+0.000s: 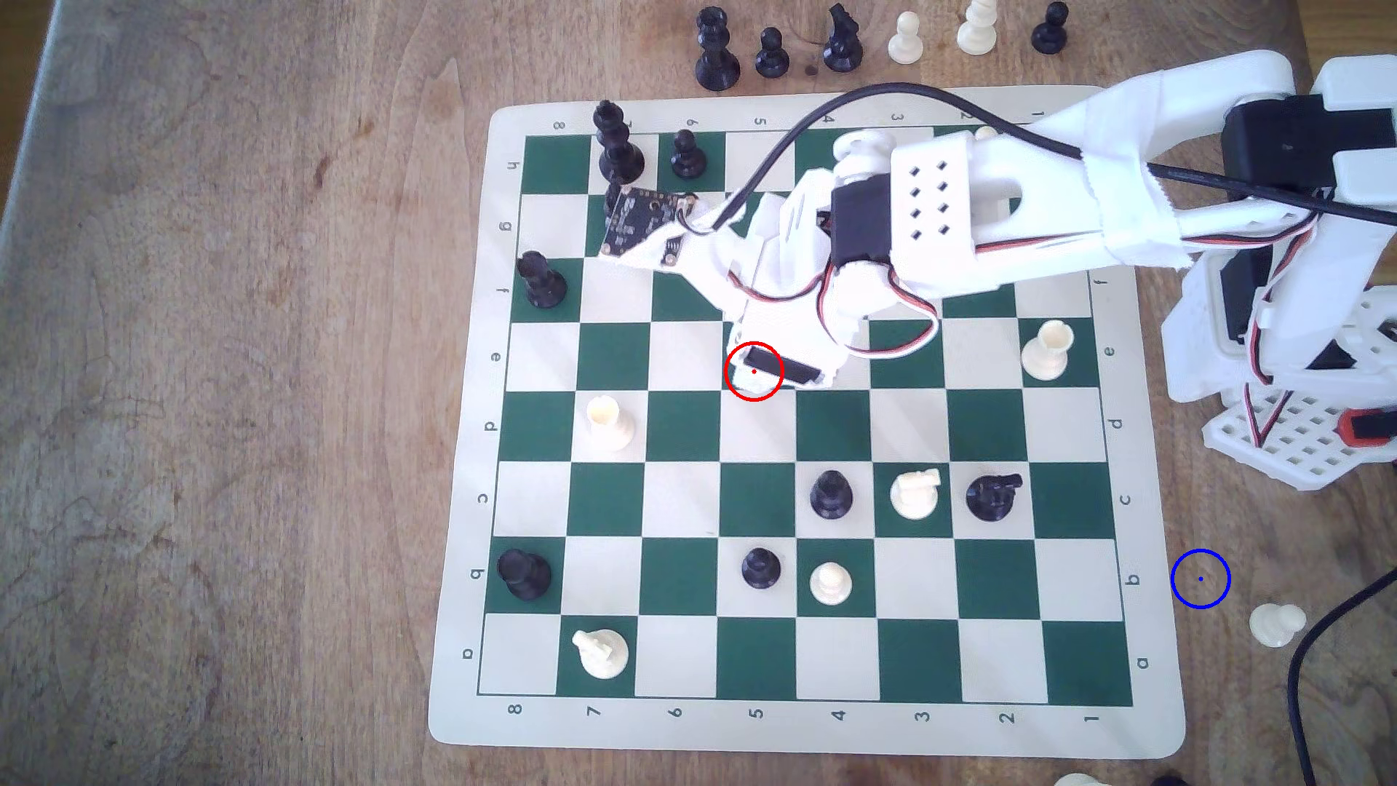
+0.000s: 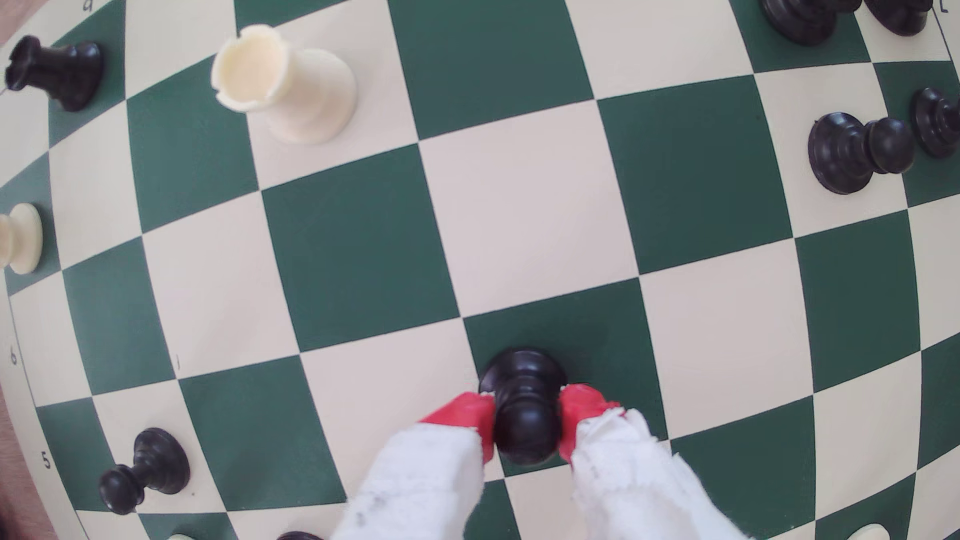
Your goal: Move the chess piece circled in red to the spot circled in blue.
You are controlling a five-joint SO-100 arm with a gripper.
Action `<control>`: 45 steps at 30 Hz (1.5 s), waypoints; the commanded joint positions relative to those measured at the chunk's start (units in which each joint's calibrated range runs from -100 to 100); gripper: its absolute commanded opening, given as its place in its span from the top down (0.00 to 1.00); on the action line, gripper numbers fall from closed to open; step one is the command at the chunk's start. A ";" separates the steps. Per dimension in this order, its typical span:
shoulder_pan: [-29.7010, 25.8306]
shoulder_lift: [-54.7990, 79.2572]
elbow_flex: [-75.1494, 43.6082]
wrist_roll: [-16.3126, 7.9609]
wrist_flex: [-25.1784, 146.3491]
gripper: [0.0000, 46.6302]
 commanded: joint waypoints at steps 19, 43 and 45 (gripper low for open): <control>-5.56 -21.15 -7.31 1.71 19.81 0.99; -48.89 -42.03 8.47 3.52 26.19 0.99; -52.49 -42.20 8.65 3.96 26.77 0.99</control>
